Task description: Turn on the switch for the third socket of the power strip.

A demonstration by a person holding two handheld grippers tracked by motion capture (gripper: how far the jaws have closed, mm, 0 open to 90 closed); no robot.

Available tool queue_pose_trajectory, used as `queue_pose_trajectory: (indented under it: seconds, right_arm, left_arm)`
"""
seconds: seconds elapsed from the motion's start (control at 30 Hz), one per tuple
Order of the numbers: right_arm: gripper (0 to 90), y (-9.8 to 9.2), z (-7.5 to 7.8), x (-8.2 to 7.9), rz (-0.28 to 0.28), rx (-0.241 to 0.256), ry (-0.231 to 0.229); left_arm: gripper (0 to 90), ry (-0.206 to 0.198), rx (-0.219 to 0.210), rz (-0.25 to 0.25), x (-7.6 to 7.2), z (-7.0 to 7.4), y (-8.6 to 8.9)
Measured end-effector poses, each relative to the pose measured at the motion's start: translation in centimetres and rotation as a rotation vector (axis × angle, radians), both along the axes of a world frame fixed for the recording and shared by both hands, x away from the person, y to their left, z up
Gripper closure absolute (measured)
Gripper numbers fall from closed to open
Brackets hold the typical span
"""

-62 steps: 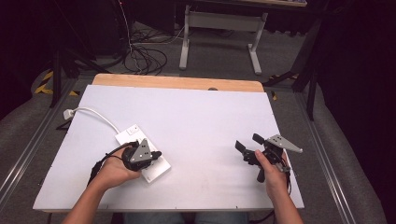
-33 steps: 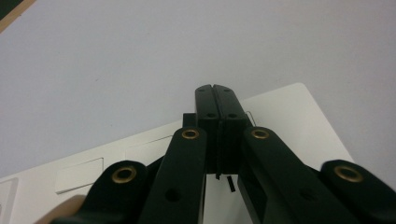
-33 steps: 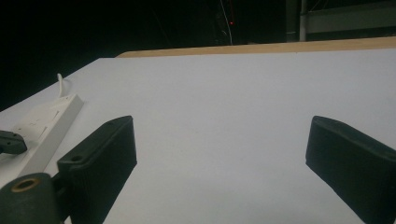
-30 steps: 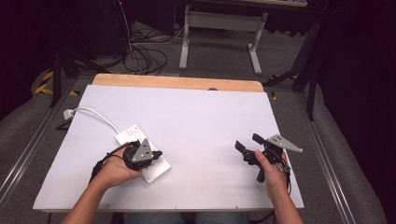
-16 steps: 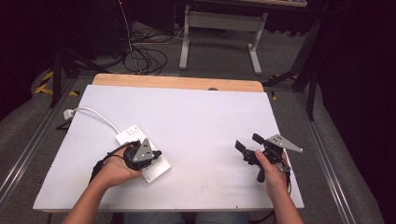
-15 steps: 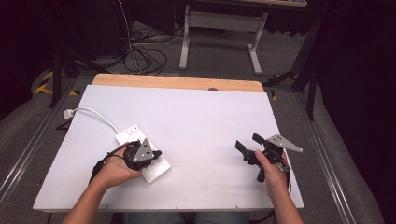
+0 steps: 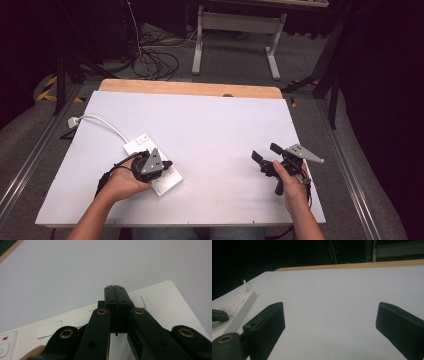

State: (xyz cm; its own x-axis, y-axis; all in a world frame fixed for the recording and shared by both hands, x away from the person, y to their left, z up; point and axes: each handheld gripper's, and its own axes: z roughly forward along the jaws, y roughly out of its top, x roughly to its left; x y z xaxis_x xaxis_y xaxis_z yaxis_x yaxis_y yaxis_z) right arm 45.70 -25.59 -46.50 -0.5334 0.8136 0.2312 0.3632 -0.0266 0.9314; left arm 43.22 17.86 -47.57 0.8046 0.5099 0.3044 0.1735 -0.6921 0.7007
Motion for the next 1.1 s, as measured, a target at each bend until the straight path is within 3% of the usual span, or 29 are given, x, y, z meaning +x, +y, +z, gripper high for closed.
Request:
queue_pose_trajectory:
  seconds: [0.07, 0.27, 0.4, 0.83, 1.1]
  right_arm:
    - [9.1, -0.1, 0.1, -0.1, -0.003, -0.001, -0.004]
    - [9.2, 0.1, 0.3, 0.0, -0.003, -0.010, -0.010]
    - [9.2, 0.2, 0.3, 0.0, 0.003, -0.008, -0.010]
    - [9.2, 0.4, 0.3, 0.4, 0.013, -0.010, -0.012]
    - [9.2, 0.4, 0.3, 0.5, 0.018, -0.009, -0.011]
  left_arm:
    - [89.8, -0.025, -0.038, 0.016, 0.0, 0.3, 0.4]
    - [89.8, -0.093, -0.249, 0.117, -0.5, 2.0, 2.4]
    - [89.8, -0.113, -0.328, 0.175, -0.4, 2.4, 3.3]
    - [89.4, -0.191, -0.442, 0.308, -1.2, 3.5, 5.1]
    - [89.0, -0.270, -0.499, 0.363, -1.6, 4.0, 6.0]
